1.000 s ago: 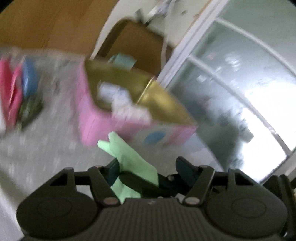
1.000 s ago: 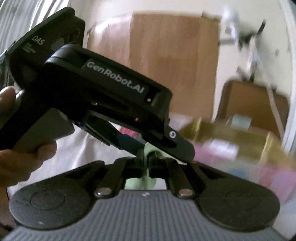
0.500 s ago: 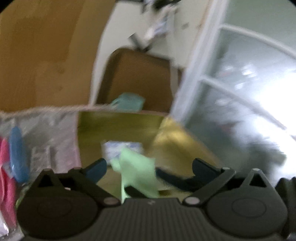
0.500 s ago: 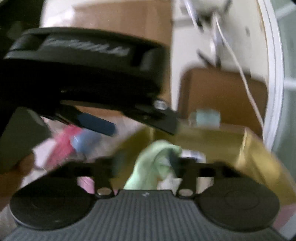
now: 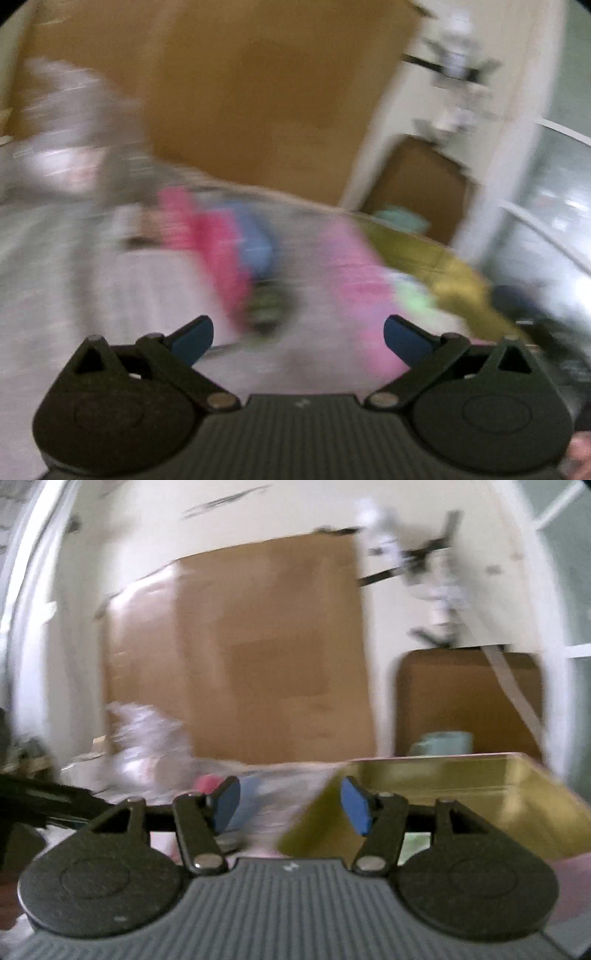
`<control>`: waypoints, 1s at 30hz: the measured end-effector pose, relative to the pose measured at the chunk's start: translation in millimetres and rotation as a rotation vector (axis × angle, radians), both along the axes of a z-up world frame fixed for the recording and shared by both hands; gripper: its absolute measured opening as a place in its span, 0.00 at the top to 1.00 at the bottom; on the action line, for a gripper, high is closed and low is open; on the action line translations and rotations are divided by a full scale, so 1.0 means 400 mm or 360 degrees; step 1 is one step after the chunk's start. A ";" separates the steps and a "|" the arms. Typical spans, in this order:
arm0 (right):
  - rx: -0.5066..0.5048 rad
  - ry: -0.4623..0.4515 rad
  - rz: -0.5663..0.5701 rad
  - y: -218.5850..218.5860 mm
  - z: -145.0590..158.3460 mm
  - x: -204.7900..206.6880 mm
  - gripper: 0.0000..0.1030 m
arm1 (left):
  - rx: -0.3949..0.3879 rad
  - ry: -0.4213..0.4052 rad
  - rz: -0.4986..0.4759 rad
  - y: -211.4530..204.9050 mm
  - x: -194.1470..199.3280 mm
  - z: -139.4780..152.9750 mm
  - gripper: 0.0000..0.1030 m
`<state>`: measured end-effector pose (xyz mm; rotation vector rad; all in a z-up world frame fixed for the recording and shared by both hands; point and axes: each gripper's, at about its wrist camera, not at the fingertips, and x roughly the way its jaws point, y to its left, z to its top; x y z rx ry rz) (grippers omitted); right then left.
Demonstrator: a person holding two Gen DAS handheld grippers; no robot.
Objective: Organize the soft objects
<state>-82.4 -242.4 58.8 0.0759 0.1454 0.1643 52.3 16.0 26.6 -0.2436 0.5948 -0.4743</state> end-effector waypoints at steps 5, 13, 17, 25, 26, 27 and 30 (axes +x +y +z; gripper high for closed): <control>-0.0053 0.0248 0.0297 0.155 -0.037 0.097 0.38 | 0.0139 -0.0021 0.0357 0.142 0.013 -0.037 0.01; -0.0172 0.0503 0.0416 0.364 -0.079 0.250 0.26 | -0.0218 0.0053 0.0546 0.275 0.016 -0.088 0.04; -0.0226 0.0601 0.0408 0.420 -0.096 0.300 0.12 | -0.0304 0.0054 0.0560 0.295 0.011 -0.094 0.04; -0.0244 0.0745 0.0356 0.436 -0.140 0.355 0.22 | -0.0190 -0.0060 0.0497 0.253 -0.004 -0.085 0.01; -0.0261 0.0731 0.0358 0.438 -0.139 0.346 0.27 | -0.0183 -0.0067 0.0492 0.250 -0.006 -0.084 0.01; -0.0282 0.0719 0.0357 0.441 -0.137 0.340 0.28 | -0.0180 -0.0072 0.0490 0.248 -0.007 -0.083 0.01; -0.0279 0.0730 0.0407 0.434 -0.133 0.315 0.29 | -0.0201 -0.0065 0.0493 0.255 -0.008 -0.085 0.01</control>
